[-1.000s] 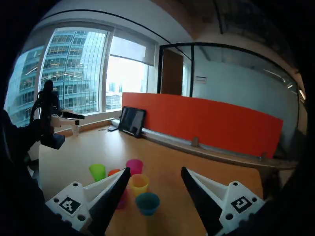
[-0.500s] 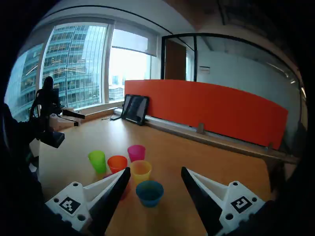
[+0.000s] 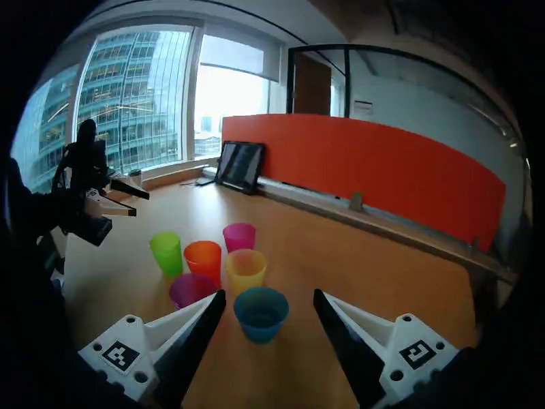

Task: Pour water

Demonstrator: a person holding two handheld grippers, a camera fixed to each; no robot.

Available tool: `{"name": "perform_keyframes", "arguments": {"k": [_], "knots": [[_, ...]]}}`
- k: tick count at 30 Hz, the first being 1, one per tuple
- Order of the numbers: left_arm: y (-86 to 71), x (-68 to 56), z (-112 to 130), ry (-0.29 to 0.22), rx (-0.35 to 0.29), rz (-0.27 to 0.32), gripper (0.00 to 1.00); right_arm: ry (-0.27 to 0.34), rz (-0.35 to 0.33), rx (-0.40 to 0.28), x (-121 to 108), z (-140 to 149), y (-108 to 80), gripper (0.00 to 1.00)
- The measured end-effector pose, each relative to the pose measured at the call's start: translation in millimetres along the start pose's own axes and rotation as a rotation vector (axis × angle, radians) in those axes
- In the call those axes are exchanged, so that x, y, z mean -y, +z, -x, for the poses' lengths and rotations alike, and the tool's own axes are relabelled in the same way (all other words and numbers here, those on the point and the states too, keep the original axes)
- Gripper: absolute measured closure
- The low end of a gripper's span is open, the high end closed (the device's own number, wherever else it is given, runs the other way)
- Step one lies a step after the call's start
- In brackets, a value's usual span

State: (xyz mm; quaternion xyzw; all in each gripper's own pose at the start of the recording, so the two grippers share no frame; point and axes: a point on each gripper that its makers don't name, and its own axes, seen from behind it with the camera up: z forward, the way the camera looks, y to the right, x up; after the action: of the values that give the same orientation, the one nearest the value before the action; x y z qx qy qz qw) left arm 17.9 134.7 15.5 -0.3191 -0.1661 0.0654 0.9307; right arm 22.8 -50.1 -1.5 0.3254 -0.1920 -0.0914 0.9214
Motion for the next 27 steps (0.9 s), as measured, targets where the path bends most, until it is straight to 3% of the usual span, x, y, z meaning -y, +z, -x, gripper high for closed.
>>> {"name": "perform_keyframes", "arguments": {"k": [14, 27], "knots": [[19.3, -14.6, 40, 0.012, 0.098, 0.046, 0.02, -0.006, -0.014, 0.087, -2, 46, 16.7, 0.00], [35.6, -25.5, 62, 0.030, 0.174, 0.090, 0.03, -0.009, -0.028, 0.140, -3, 71, 33.0, 0.00]]}}
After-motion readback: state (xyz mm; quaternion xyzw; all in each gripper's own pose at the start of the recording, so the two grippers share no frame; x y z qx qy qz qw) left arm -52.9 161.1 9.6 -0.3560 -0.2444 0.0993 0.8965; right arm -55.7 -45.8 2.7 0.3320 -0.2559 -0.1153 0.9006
